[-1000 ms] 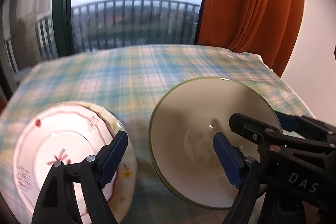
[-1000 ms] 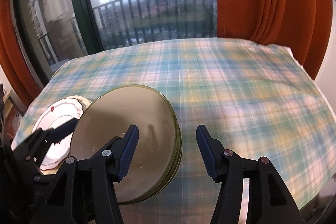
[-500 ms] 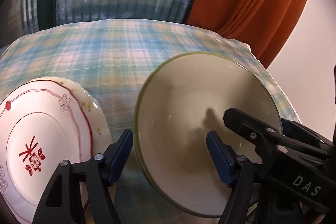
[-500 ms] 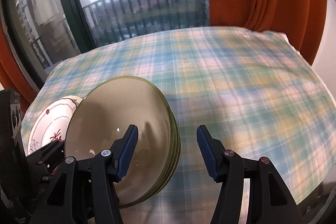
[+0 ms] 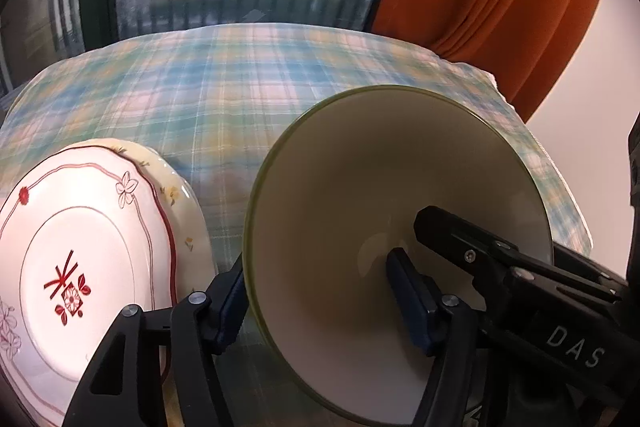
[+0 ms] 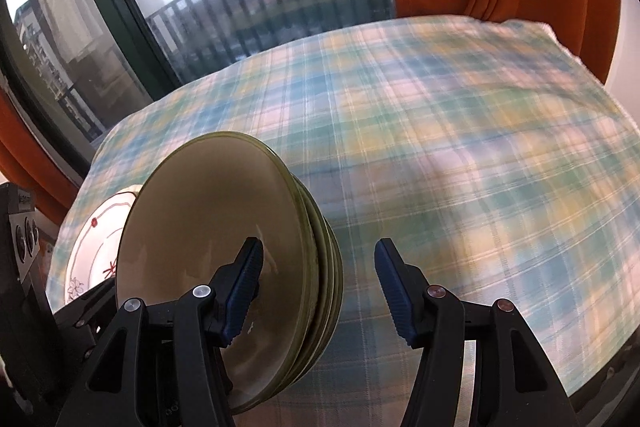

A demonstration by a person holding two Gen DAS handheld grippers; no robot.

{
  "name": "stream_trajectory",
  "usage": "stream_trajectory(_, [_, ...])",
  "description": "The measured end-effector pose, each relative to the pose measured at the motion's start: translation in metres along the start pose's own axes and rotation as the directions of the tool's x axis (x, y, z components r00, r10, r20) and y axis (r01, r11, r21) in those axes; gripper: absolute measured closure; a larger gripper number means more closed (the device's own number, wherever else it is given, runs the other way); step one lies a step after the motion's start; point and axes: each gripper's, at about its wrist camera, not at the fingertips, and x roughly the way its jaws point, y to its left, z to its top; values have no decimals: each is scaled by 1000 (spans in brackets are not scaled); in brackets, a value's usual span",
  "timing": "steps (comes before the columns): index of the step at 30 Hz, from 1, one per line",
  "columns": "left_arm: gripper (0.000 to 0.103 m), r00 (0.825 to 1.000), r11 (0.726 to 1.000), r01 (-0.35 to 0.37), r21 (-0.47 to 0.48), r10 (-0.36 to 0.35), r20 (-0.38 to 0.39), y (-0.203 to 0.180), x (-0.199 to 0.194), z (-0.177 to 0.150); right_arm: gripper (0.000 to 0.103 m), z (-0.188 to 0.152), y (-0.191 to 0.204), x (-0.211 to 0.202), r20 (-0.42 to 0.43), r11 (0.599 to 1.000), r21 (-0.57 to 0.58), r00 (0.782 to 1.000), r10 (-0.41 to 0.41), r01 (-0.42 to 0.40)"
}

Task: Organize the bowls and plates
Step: 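Grip the rims of the nested green-rimmed bowls with both tools, then lift the nested bowls with both tools and carry them over the plate stack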

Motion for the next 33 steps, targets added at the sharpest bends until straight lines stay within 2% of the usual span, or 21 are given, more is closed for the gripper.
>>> stream_trajectory(3, [38,999,999,-32,-10,32,-6,-4,-1,0,41,2,-7,5,-26,998,40,998,51,-50])
stream_trajectory(7, [47,997,997,-78,-4,78,-13,-12,-4,-1,42,4,-14,15,-66,991,84,992,109,-103])
stream_trajectory(9, [48,995,995,-96,-7,96,-23,-14,-5,-1,43,4,-19,23,-103,981,129,982,159,-145])
stream_trajectory(11, [48,994,994,-109,-19,108,-26,-14,-5,-1,49,3,-21,27,-123,971,150,971,204,-186])
stream_trajectory(14, [50,992,992,-123,-25,122,-30,-15,-6,-2,59,4,-16,24,-117,974,123,972,205,-191])
stream_trajectory(19, [51,988,990,-142,-17,141,-59,-19,-5,2,62,5,-11,20,-110,983,96,979,169,-159])
stream_trajectory(23, [51,987,989,-148,-14,147,-57,-21,-6,0,62,6,-4,17,-96,993,44,989,113,-110])
stream_trajectory(33, [51,988,992,-124,-35,121,-93,-19,-13,-3,62,4,-2,13,-102,995,58,991,89,-83])
